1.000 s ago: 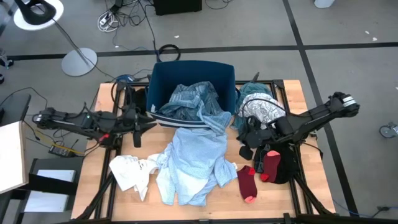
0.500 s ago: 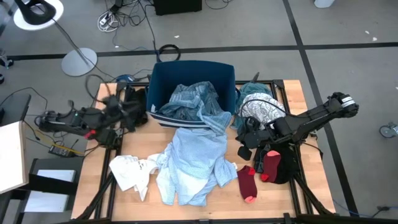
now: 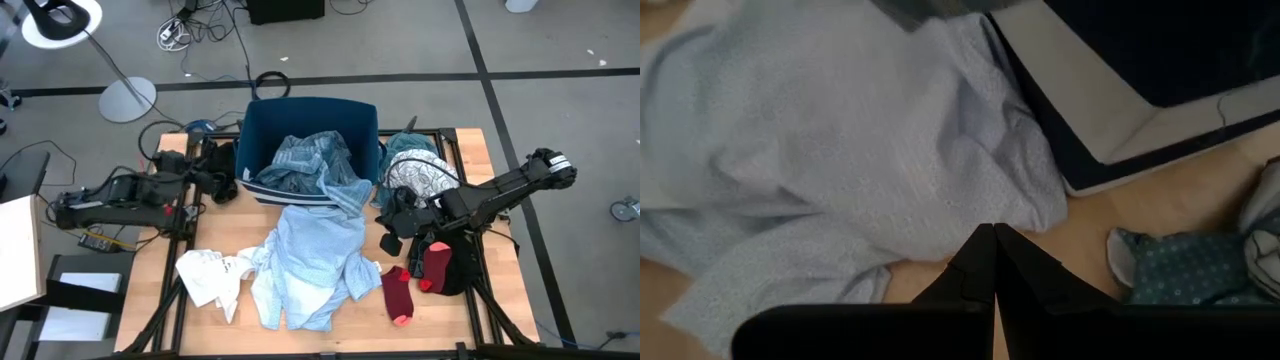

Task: Sort clothes
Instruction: Put the top black underwear into the bin

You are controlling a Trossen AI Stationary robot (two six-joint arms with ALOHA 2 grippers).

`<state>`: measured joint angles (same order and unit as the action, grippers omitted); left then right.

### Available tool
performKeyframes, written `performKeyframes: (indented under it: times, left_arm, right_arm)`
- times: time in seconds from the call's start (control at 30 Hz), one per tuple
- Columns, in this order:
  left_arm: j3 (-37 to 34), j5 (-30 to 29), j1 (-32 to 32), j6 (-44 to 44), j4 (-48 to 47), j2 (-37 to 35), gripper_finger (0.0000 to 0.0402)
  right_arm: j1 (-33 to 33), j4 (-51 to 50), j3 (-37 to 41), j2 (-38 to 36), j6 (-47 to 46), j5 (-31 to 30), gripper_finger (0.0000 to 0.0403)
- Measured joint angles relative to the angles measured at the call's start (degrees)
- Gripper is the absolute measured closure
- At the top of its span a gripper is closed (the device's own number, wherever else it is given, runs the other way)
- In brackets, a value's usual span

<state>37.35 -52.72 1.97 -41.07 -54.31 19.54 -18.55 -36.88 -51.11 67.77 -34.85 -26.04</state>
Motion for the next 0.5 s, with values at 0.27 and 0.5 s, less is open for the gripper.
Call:
performKeyframes:
  times: [0.27, 0.5]
  left_arm:
    - [-0.1, 11.3, 11.4, -3.7, -2.7, 9.9, 0.0301]
    - [-0.1, 22.2, 27.1, 2.5, 1.1, 17.8, 0.0301]
  right_arm:
    - [0.0, 5.4, 0.0, 0.0, 1.0, -2.0, 0.0398]
    - [0.8, 7.4, 0.0, 0.0, 2.5, -2.0, 0.0398]
